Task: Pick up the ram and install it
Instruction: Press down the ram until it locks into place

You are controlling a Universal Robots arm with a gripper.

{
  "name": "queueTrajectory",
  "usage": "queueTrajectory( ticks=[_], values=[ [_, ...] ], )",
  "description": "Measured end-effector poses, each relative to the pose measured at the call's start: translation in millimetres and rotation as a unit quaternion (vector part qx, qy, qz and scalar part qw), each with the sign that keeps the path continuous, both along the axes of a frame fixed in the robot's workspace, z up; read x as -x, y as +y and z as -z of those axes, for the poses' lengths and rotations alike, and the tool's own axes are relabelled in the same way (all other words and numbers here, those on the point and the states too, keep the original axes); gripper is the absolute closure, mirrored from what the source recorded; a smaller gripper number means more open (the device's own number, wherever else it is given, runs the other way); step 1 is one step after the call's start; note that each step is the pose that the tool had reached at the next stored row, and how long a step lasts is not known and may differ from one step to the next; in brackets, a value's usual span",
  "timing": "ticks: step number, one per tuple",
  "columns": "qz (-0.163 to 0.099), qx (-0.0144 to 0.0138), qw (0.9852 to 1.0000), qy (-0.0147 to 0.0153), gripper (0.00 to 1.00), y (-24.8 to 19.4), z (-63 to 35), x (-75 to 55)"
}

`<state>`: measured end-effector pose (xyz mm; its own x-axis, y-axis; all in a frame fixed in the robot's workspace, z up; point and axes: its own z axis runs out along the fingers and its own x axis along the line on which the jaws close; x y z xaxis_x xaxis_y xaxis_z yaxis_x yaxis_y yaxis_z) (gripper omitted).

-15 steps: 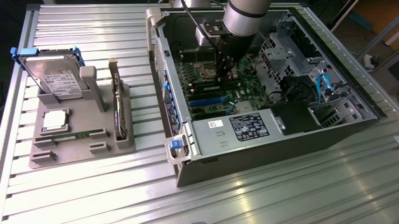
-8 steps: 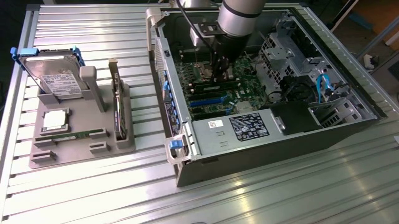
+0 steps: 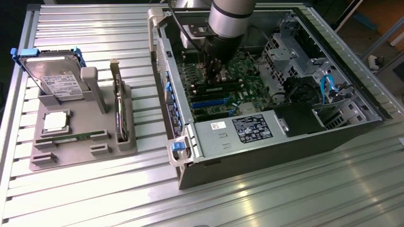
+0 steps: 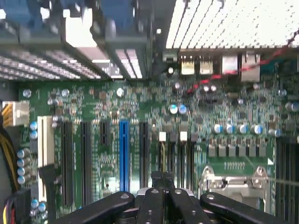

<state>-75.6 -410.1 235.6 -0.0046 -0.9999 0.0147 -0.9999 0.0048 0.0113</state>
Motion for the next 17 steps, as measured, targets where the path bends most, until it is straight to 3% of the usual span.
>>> queueTrajectory(
  ticks=[6,17],
  values=[
    [0.0,0.0,1.0,-0.0024,0.89,0.0,0.0,10.2],
    [0.0,0.0001,1.0,-0.0031,0.89,0.0,0.1,13.8]
  ],
)
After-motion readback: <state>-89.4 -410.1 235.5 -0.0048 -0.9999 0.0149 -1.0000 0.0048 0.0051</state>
